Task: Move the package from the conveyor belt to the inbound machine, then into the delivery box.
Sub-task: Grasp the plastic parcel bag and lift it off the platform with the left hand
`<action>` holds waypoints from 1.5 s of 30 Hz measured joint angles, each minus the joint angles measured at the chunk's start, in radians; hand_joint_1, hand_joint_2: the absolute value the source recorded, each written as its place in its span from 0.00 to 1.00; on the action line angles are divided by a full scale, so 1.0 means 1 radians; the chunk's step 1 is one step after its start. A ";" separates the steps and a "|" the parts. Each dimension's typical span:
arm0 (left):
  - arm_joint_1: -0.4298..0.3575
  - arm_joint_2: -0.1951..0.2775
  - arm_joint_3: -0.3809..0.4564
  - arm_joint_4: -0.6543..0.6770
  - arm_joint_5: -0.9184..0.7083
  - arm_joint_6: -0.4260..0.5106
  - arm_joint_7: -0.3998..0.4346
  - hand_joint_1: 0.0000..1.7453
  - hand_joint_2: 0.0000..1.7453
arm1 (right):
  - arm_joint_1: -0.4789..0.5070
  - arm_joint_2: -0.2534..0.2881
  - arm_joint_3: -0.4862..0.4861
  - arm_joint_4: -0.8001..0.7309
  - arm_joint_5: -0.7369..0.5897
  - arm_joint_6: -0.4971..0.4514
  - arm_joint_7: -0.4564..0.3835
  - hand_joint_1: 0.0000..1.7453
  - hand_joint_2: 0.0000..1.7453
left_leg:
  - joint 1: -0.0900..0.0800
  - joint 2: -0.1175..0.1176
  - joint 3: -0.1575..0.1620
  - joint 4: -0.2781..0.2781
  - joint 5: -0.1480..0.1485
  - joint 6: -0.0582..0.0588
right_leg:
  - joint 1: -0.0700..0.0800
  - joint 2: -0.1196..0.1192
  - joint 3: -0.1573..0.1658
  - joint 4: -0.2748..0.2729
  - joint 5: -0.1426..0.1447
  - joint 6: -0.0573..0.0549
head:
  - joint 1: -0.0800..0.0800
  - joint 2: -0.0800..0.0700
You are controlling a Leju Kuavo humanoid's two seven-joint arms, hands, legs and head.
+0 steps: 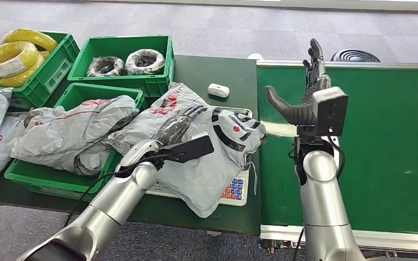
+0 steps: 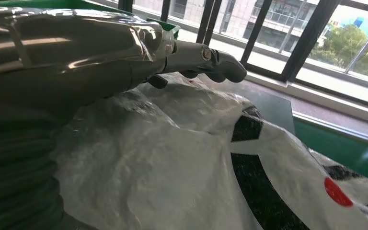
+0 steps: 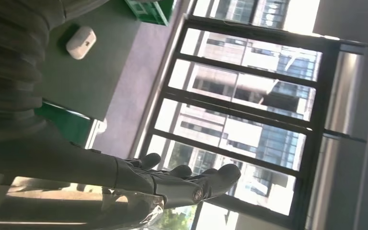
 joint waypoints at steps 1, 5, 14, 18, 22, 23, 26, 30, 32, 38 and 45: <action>-0.010 -0.013 -0.010 0.028 -0.006 -0.001 -0.002 0.00 1.00 | 0.012 -0.001 -0.004 -0.028 -0.004 -0.004 -0.005 0.00 1.00 | 0.000 0.000 0.000 0.000 0.000 0.000 | 0.000 0.000 0.000 0.000 0.000 0.000 | 0.000 0.000; -0.047 -0.069 -0.051 0.137 -0.033 -0.003 0.005 0.38 1.00 | 0.050 0.001 -0.012 -0.111 -0.011 -0.012 -0.020 0.00 1.00 | 0.000 0.000 0.000 0.000 0.000 0.000 | 0.000 0.000 0.000 0.000 0.000 0.000 | 0.000 0.000; -0.110 -0.144 -0.113 0.317 -0.057 -0.005 0.022 0.87 1.00 | 0.090 0.010 -0.010 -0.195 -0.004 -0.010 -0.038 0.00 1.00 | 0.000 0.000 0.000 0.000 0.000 0.000 | 0.000 0.000 0.001 0.000 0.000 0.000 | 0.000 0.000; -0.125 -0.148 -0.118 0.351 -0.057 -0.005 0.028 0.91 1.00 | 0.096 0.018 -0.002 -0.217 0.001 -0.007 -0.043 0.00 1.00 | 0.000 0.000 0.000 0.000 0.000 0.000 | 0.000 0.000 0.001 0.000 0.000 0.000 | 0.000 0.000; -0.137 -0.148 -0.124 0.373 -0.057 -0.001 0.034 0.98 1.00 | 0.096 0.024 0.008 -0.234 0.009 -0.006 -0.042 0.00 1.00 | 0.000 0.000 0.000 0.000 0.000 0.000 | 0.000 0.000 0.001 0.000 0.000 0.000 | 0.000 0.000; -0.138 -0.148 -0.124 0.375 -0.051 0.006 0.031 0.99 1.00 | 0.096 0.025 0.009 -0.236 0.011 -0.006 -0.040 0.00 1.00 | 0.000 0.000 0.000 0.000 0.000 0.000 | 0.000 0.000 0.001 0.000 0.000 0.000 | 0.000 0.000; -0.142 -0.145 -0.117 0.376 -0.023 0.040 0.014 1.00 1.00 | 0.095 0.028 0.011 -0.239 0.016 -0.003 -0.034 0.00 1.00 | 0.000 0.000 0.000 0.000 0.000 0.000 | 0.000 0.000 0.001 0.000 0.000 0.000 | 0.000 0.000; -0.147 -0.135 -0.098 0.370 -0.004 0.061 -0.001 1.00 1.00 | 0.094 0.028 0.011 -0.239 0.017 -0.003 -0.033 0.00 1.00 | 0.000 0.000 0.000 0.000 0.000 0.000 | 0.000 0.000 0.001 0.000 0.000 0.000 | 0.000 0.000; -0.148 -0.130 -0.093 0.365 0.005 0.069 -0.007 1.00 1.00 | 0.094 0.028 0.011 -0.239 0.017 -0.002 -0.033 0.00 1.00 | 0.000 0.000 0.000 0.000 0.000 0.000 | 0.000 0.000 0.001 0.000 0.000 0.000 | 0.000 0.000; -0.130 -0.089 -0.017 0.197 0.159 0.178 -0.067 1.00 1.00 | 0.096 0.026 0.010 -0.239 0.014 -0.009 -0.035 0.00 1.00 | 0.000 0.000 0.000 0.000 0.000 0.000 | 0.000 0.000 0.000 0.000 0.000 0.000 | 0.000 0.000; -0.078 -0.014 0.124 -0.291 0.365 0.346 -0.171 1.00 1.00 | 0.128 0.007 0.005 -0.239 -0.002 -0.043 -0.066 0.00 1.00 | 0.000 0.001 -0.001 -0.001 0.000 0.000 | 0.001 0.001 -0.001 0.001 0.000 0.000 | 0.000 0.000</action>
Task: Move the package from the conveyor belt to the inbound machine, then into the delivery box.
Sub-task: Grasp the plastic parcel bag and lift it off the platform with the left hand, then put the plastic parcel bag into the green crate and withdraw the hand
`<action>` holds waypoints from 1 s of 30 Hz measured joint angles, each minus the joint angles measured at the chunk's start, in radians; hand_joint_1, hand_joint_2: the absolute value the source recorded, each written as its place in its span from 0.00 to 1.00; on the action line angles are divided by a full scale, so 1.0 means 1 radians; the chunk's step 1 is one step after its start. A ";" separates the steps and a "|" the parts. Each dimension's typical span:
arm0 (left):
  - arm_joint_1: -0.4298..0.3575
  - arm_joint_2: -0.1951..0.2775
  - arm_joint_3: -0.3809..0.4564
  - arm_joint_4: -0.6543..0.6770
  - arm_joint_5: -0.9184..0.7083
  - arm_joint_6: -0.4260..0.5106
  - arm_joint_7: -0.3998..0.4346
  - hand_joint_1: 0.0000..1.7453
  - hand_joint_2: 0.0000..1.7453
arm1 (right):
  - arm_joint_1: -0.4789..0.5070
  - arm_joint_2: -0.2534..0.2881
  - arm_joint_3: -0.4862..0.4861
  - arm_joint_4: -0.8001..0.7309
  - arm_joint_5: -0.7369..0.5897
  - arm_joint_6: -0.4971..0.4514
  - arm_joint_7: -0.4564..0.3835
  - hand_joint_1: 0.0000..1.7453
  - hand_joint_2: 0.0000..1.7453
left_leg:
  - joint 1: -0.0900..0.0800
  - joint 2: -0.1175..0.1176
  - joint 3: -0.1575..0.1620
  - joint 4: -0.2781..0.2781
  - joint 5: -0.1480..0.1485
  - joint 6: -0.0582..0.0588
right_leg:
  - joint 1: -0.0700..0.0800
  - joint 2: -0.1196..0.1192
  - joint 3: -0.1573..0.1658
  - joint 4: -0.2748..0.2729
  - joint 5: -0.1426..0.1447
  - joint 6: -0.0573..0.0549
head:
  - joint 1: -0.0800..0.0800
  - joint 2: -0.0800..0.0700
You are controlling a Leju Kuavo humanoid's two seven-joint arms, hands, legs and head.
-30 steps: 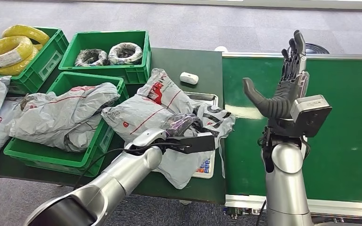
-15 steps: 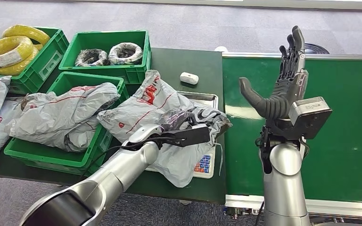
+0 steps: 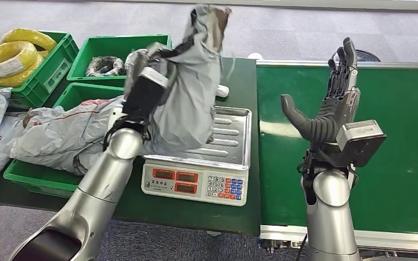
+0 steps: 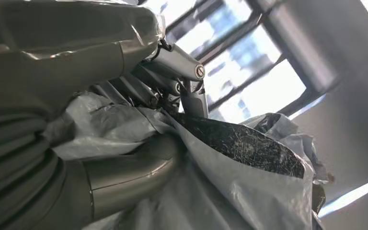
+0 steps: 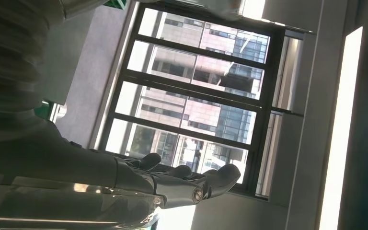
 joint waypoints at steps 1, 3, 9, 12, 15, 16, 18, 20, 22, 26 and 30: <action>0.005 0.008 0.013 -0.063 0.002 0.038 -0.017 1.00 1.00 | 0.004 -0.003 -0.001 0.000 0.000 -0.005 -0.003 0.00 1.00 | 0.000 0.000 0.000 0.000 0.000 0.000 | 0.000 0.000 0.000 0.000 0.000 0.000 | 0.000 0.000; 0.014 0.022 0.037 -0.173 -0.025 0.126 -0.048 1.00 1.00 | 0.012 -0.008 -0.006 0.000 -0.002 -0.014 -0.006 0.00 1.00 | 0.000 0.000 0.000 0.000 0.000 0.000 | 0.000 0.000 0.000 0.000 0.000 0.000 | 0.000 0.000; 0.037 0.040 0.158 -0.359 -0.247 0.310 -0.110 1.00 1.00 | 0.033 -0.013 -0.015 -0.002 -0.003 -0.032 -0.007 0.00 1.00 | 0.000 0.000 0.000 0.000 0.000 0.000 | 0.000 0.000 0.000 0.000 0.000 0.000 | 0.000 0.000; 0.037 0.042 0.253 -0.365 -0.326 0.313 -0.122 1.00 1.00 | 0.037 -0.013 -0.015 -0.006 -0.002 -0.040 -0.006 0.00 1.00 | 0.000 0.000 0.000 0.000 0.000 0.000 | 0.000 0.000 0.000 0.000 0.000 0.000 | 0.000 0.000; 0.016 0.056 0.352 -0.304 -0.464 0.313 -0.049 1.00 1.00 | 0.044 -0.014 -0.015 -0.009 -0.001 -0.046 -0.005 0.00 1.00 | 0.000 0.001 0.001 0.000 0.001 0.000 | 0.000 0.000 0.000 0.000 0.000 0.000 | 0.000 0.000; 0.002 0.068 0.384 -0.260 -0.523 0.311 0.007 1.00 1.00 | 0.046 -0.014 -0.015 -0.009 -0.001 -0.049 -0.004 0.00 1.00 | 0.000 0.001 0.001 0.000 0.001 0.000 | 0.000 0.000 0.000 0.000 0.000 0.000 | 0.000 0.000; -0.034 0.107 0.433 -0.144 -0.608 0.307 0.131 1.00 1.00 | 0.051 -0.016 -0.015 -0.010 -0.003 -0.055 0.000 0.00 1.00 | 0.000 0.002 0.002 0.000 0.001 0.000 | 0.000 0.001 0.000 0.000 0.001 -0.001 | 0.000 0.000; -0.075 0.159 0.461 0.005 -0.654 0.290 0.247 1.00 1.00 | 0.054 -0.020 -0.014 -0.010 -0.008 -0.058 0.003 0.00 1.00 | 0.000 0.004 0.002 0.000 0.001 0.000 | 0.000 0.002 0.000 0.001 0.001 -0.002 | 0.000 0.000; -0.114 0.207 0.474 0.159 -0.694 0.254 0.341 1.00 1.00 | 0.054 -0.022 -0.013 -0.010 -0.013 -0.058 0.008 0.00 1.00 | 0.000 0.005 0.002 0.000 0.001 -0.001 | 0.000 0.003 0.000 0.001 0.001 -0.002 | 0.000 0.000; -0.167 0.270 0.487 0.407 -0.728 0.132 0.439 0.97 1.00 | 0.049 -0.026 -0.007 -0.009 -0.020 -0.056 0.030 0.00 1.00 | 0.000 0.005 0.002 0.000 0.001 -0.001 | 0.000 0.003 0.000 0.002 0.001 -0.002 | 0.000 0.000; -0.190 0.291 0.516 0.570 -0.671 -0.070 0.461 0.75 1.00 | 0.039 -0.029 -0.005 -0.009 -0.024 -0.040 0.052 0.00 1.00 | 0.000 0.004 0.000 0.000 0.001 -0.001 | 0.000 0.003 -0.001 0.002 0.001 -0.002 | 0.000 0.000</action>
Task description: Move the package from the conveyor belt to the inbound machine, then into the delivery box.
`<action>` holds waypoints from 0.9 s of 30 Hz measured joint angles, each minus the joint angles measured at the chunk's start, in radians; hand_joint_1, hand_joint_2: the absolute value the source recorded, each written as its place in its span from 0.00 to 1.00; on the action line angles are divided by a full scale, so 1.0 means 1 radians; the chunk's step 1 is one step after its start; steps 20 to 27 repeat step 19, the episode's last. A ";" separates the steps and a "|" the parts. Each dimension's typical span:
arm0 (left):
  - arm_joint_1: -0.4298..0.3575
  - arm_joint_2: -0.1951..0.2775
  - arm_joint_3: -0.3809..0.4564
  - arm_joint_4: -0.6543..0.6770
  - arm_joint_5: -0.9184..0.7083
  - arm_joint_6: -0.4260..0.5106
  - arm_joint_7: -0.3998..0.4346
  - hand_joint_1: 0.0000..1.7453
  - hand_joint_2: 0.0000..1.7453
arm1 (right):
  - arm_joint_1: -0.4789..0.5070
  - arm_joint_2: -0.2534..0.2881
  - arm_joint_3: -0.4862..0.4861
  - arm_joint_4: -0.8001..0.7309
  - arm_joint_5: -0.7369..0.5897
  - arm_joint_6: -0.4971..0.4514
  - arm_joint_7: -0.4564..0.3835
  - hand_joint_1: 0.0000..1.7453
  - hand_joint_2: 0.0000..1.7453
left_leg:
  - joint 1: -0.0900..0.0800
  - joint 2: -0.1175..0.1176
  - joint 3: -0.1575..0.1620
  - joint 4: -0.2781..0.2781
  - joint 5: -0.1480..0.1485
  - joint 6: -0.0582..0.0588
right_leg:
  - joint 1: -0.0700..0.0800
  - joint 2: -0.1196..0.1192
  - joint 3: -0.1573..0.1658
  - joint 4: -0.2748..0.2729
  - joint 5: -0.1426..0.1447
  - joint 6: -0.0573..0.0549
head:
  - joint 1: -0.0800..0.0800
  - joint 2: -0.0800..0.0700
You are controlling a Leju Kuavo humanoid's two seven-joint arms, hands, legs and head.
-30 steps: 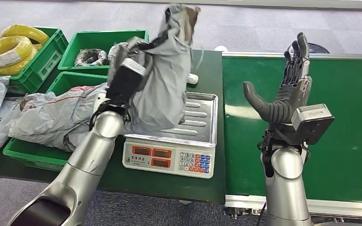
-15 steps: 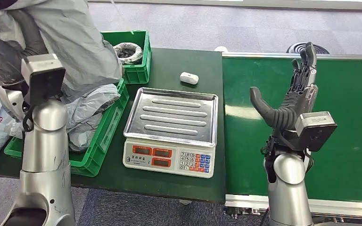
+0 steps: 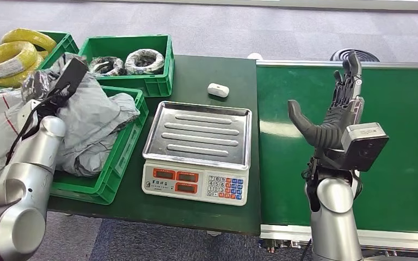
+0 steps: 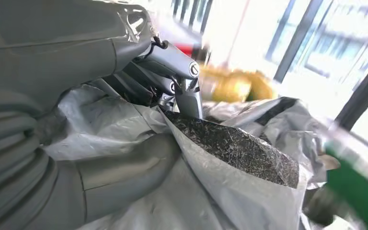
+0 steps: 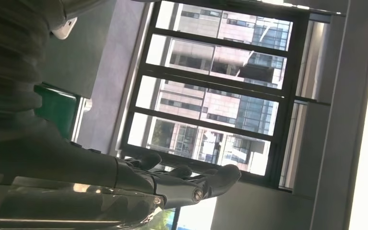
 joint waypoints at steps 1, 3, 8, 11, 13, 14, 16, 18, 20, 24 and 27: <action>-0.003 0.003 0.008 0.028 0.019 -0.040 -0.003 0.54 1.00 | -0.003 0.000 0.000 0.001 -0.002 0.006 0.002 0.00 1.00 | 0.000 0.000 0.000 0.000 0.000 0.000 | 0.000 0.000 0.000 0.000 0.000 0.000 | 0.000 0.000; -0.009 0.008 0.033 0.075 0.074 -0.110 -0.026 0.13 1.00 | -0.010 -0.001 0.000 0.003 -0.007 0.017 0.004 0.00 1.00 | 0.000 0.000 0.000 0.000 0.000 0.000 | 0.000 0.000 0.000 0.000 0.000 0.000 | 0.000 0.000; -0.017 0.021 0.120 0.142 0.209 -0.221 -0.105 0.01 1.00 | -0.031 -0.003 0.000 0.016 -0.016 0.038 0.010 0.00 1.00 | 0.000 0.000 0.000 0.000 0.000 0.000 | 0.000 0.000 0.000 0.000 0.000 0.000 | 0.000 0.000; -0.020 0.025 0.165 0.159 0.262 -0.241 -0.140 0.00 1.00 | -0.043 -0.003 0.000 0.028 -0.019 0.048 0.012 0.00 1.00 | 0.000 -0.001 0.000 0.000 0.000 0.000 | 0.000 0.000 0.000 0.000 0.000 0.000 | 0.000 0.000; -0.020 0.026 0.203 0.163 0.330 -0.221 -0.195 0.00 1.00 | -0.051 -0.003 0.000 0.039 -0.023 0.064 0.013 0.00 1.00 | 0.000 0.000 0.001 0.000 0.000 0.000 | 0.000 0.000 0.000 0.000 0.000 0.000 | 0.000 0.000; -0.020 0.026 0.226 0.163 0.373 -0.195 -0.238 0.00 1.00 | -0.055 -0.003 0.000 0.046 -0.025 0.072 0.013 0.00 1.00 | 0.000 0.000 0.001 0.000 0.000 0.000 | 0.000 0.000 0.000 0.000 0.000 0.000 | 0.000 0.000; -0.016 0.022 0.273 0.147 0.470 -0.131 -0.340 0.00 1.00 | -0.058 -0.002 0.000 0.058 -0.029 0.084 0.013 0.00 1.00 | 0.000 0.000 0.001 0.000 0.000 0.000 | 0.000 0.000 0.000 0.000 0.000 0.000 | 0.000 0.000; -0.002 0.014 0.307 0.096 0.587 -0.090 -0.424 0.00 1.00 | -0.058 -0.002 0.000 0.070 -0.032 0.097 0.011 0.00 1.00 | 0.000 0.000 0.001 0.000 0.000 0.000 | 0.000 0.000 0.000 0.000 0.000 0.000 | 0.000 0.000; 0.003 0.012 0.315 0.080 0.619 -0.083 -0.442 0.00 1.00 | -0.058 -0.002 0.000 0.072 -0.033 0.100 0.011 0.00 1.00 | 0.000 0.000 0.001 0.000 0.000 0.000 | 0.000 0.000 0.000 0.000 0.000 0.000 | 0.000 0.000; 0.003 0.012 0.315 0.080 0.619 -0.083 -0.442 0.00 1.00 | -0.058 -0.002 0.000 0.072 -0.033 0.100 0.011 0.00 1.00 | 0.000 0.000 0.001 0.000 0.000 0.000 | 0.000 0.000 0.000 0.000 0.000 0.000 | 0.000 0.000; 0.003 0.012 0.315 0.080 0.619 -0.083 -0.442 0.00 1.00 | -0.058 -0.002 0.000 0.072 -0.033 0.100 0.011 0.00 1.00 | 0.000 0.000 0.001 0.000 0.000 0.000 | 0.000 0.000 0.000 0.000 0.000 0.000 | 0.000 0.000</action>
